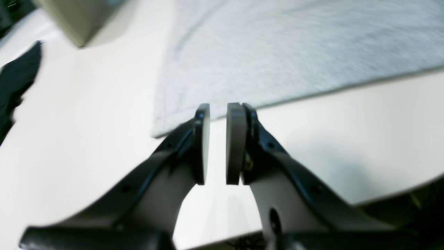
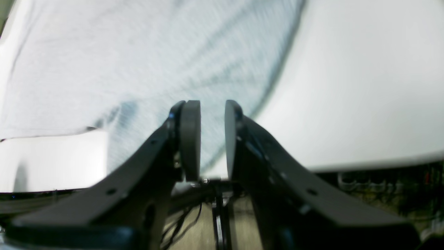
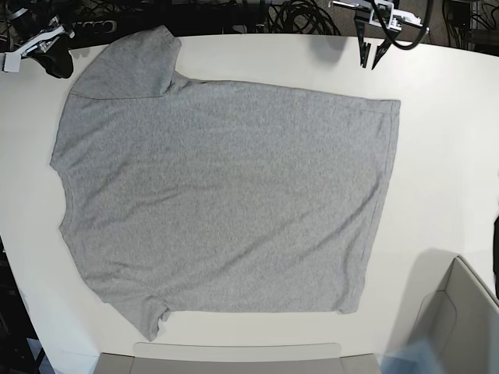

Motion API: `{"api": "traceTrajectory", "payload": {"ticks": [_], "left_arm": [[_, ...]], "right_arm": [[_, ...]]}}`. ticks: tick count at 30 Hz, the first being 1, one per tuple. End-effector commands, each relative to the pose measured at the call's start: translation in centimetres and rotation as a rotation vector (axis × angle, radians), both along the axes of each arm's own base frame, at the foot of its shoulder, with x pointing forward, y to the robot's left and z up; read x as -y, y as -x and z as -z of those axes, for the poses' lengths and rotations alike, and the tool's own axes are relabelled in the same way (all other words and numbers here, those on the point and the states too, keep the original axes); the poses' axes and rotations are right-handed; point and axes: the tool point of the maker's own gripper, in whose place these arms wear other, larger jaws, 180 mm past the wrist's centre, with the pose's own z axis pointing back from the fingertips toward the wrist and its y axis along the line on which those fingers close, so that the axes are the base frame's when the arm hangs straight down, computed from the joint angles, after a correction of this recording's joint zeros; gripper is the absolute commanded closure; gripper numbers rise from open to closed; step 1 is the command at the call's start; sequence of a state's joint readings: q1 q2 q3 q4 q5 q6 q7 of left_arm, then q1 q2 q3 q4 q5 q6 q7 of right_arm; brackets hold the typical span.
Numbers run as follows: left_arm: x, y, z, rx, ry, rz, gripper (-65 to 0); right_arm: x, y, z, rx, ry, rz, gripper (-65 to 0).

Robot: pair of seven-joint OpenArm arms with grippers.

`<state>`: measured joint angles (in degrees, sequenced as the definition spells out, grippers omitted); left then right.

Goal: Fold the T-shirt properly
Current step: 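Move both grippers down to the shirt's shoulder corners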

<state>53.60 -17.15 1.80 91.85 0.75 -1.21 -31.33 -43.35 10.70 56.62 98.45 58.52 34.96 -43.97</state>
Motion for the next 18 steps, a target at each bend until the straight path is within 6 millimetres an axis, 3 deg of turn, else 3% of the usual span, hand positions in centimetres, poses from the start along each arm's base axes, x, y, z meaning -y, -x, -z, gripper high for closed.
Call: {"api": "traceTrajectory", "payload": {"ticks": [1,7,9,12,18], "left_arm": [[-0.2,-0.2,-0.9,0.034,-0.004,0.004,-9.7],[0.2,-0.1,-0.7,0.030,0.008,0.003,-9.7],[0.8,0.0,-0.6,0.026,0.022,0.010,-9.7],[1.0,0.1,-0.2,0.005,0.027,0.007,-9.6],[1.3,-0.3,0.4,-0.015,0.039,-0.024,-9.6]], "right_arm": [[0.4,0.1,-0.4,0.023,-0.006,0.005,-11.9],[1.3,1.5,3.6,-0.059,-0.095,0.065,-11.8],[0.6,1.7,4.6,-0.084,-0.123,0.049,-11.8],[-0.6,0.8,5.1,-0.080,-0.146,0.008,-11.8],[-0.9,0.7,5.9,-0.089,-0.169,0.013,-11.8]]}}
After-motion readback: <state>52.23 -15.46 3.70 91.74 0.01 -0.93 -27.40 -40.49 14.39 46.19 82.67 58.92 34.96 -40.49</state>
